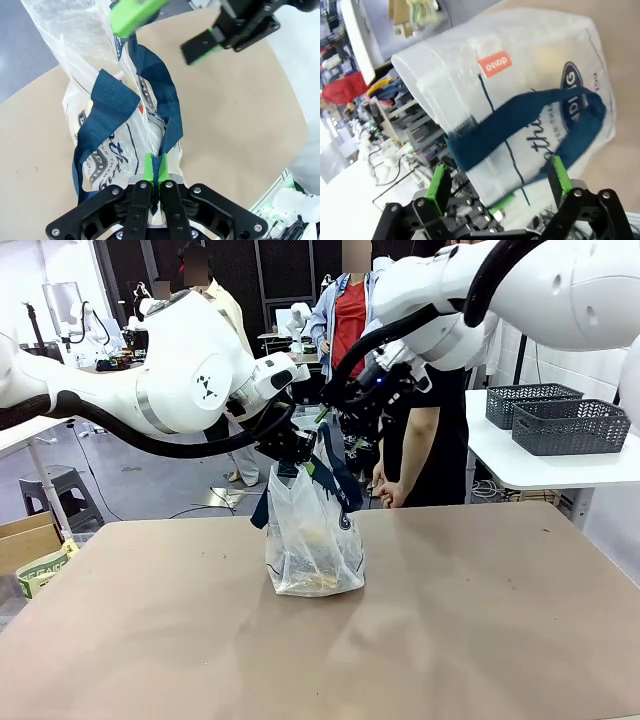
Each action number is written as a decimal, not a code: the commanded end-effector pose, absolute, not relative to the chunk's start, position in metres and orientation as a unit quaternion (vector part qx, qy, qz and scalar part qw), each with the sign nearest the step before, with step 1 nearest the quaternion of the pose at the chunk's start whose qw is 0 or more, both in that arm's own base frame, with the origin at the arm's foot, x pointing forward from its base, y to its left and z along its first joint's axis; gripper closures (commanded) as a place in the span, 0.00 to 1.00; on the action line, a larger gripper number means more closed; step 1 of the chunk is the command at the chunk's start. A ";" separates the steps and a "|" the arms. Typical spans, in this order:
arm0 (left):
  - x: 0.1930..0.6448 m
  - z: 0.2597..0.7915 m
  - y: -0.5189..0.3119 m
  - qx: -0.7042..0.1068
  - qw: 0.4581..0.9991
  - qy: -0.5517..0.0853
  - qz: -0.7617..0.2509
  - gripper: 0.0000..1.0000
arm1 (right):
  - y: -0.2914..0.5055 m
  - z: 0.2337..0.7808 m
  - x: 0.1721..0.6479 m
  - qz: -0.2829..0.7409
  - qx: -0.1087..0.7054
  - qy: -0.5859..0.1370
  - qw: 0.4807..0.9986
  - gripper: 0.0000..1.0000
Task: Transfer purchased items from the store into the shopping bag.
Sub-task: Move the Reusable shopping bag to the right side of the table.
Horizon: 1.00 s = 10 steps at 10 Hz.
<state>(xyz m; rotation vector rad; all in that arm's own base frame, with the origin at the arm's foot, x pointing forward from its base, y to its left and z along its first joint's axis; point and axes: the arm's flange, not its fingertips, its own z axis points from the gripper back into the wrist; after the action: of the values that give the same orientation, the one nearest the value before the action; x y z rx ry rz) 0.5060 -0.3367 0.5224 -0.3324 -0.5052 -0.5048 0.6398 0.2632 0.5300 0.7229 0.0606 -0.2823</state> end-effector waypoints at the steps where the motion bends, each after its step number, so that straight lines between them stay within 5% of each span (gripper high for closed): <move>1: 0.506 0.525 -0.336 -0.162 0.923 -0.248 -0.245 1.00 | 0.233 0.526 0.618 -0.064 0.382 0.036 0.921 0.00; 5: 0.506 0.525 -0.336 -0.162 0.923 -0.248 -0.245 1.00 | 0.190 0.546 0.578 0.101 0.345 0.036 0.932 0.00; 10: 0.506 0.525 -0.336 -0.162 0.923 -0.248 -0.245 1.00 | 0.176 0.546 0.545 0.223 0.250 -0.122 0.934 0.00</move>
<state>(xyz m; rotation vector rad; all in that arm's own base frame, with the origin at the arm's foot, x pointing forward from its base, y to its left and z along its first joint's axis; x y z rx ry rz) 0.5061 -0.3370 0.5223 -0.3327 -0.5050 -0.5051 0.5625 0.1738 0.5630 0.5266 -0.1589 0.4200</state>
